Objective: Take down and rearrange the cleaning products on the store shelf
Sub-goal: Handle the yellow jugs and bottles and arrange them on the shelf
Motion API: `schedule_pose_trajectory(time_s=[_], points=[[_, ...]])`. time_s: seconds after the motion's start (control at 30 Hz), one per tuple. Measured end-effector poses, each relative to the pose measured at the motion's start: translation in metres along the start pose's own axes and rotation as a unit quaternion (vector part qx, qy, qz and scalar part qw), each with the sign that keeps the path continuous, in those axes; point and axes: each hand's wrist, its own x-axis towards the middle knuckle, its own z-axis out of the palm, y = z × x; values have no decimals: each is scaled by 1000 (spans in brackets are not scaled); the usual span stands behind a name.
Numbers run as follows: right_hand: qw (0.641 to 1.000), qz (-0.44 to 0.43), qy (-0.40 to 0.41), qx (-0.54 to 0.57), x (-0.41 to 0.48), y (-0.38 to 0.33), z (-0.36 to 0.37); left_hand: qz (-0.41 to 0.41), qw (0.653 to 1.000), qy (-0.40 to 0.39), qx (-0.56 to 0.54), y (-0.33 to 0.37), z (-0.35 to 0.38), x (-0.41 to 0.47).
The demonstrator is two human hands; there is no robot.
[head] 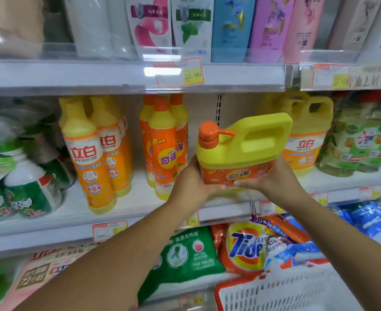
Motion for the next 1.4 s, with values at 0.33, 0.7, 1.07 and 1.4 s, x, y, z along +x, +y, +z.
schedule_pose_trajectory(time_s=[0.33,0.7,1.07,1.4], points=[[995,44,-67,64,62,38,3,8,984,-71,166,-23,12,15],[996,67,-12,53,118,69,48,135,888,-131,419,-50,8,1],[990,79,-29,116,163,75,81,218,870,-73,436,-63,11,2],[991,100,-8,94,158,84,95,234,879,-58,412,-67,11,4]])
